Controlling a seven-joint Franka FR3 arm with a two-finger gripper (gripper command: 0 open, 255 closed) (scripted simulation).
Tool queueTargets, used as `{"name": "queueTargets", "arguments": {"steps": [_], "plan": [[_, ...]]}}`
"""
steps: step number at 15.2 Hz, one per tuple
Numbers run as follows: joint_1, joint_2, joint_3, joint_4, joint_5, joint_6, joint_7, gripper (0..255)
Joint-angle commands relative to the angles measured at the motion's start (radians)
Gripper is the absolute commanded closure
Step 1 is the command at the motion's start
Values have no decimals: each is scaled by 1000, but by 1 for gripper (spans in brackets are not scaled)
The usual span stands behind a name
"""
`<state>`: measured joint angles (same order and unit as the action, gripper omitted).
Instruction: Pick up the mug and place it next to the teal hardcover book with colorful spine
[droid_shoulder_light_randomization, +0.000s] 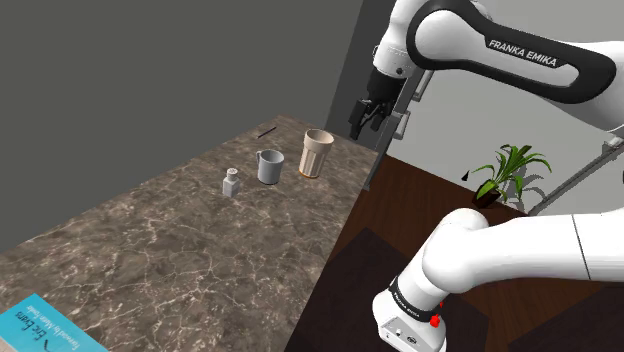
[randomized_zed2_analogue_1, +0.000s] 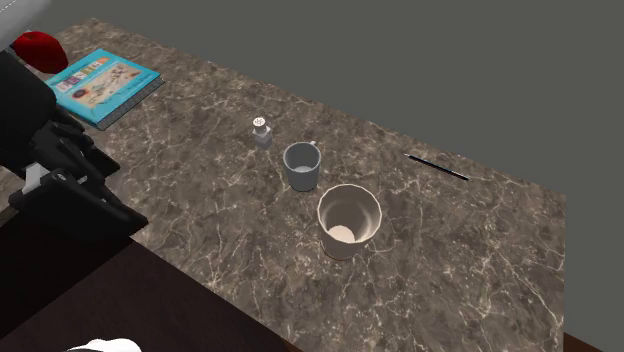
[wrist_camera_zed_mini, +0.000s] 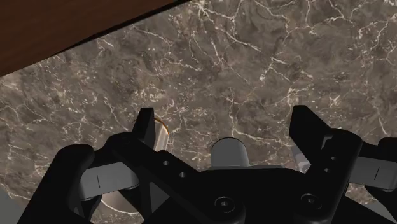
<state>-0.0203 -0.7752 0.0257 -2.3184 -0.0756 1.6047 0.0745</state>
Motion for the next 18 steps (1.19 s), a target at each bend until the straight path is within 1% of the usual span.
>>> {"name": "queueTargets", "arguments": {"steps": [1,9,13,18], "plan": [[0,0,0,0,0,0,0,0],[11,255,17,18,9,218,20,0],[14,398,27,59,9,310,30,0],[19,583,38,139,5,404,42,0]]}}
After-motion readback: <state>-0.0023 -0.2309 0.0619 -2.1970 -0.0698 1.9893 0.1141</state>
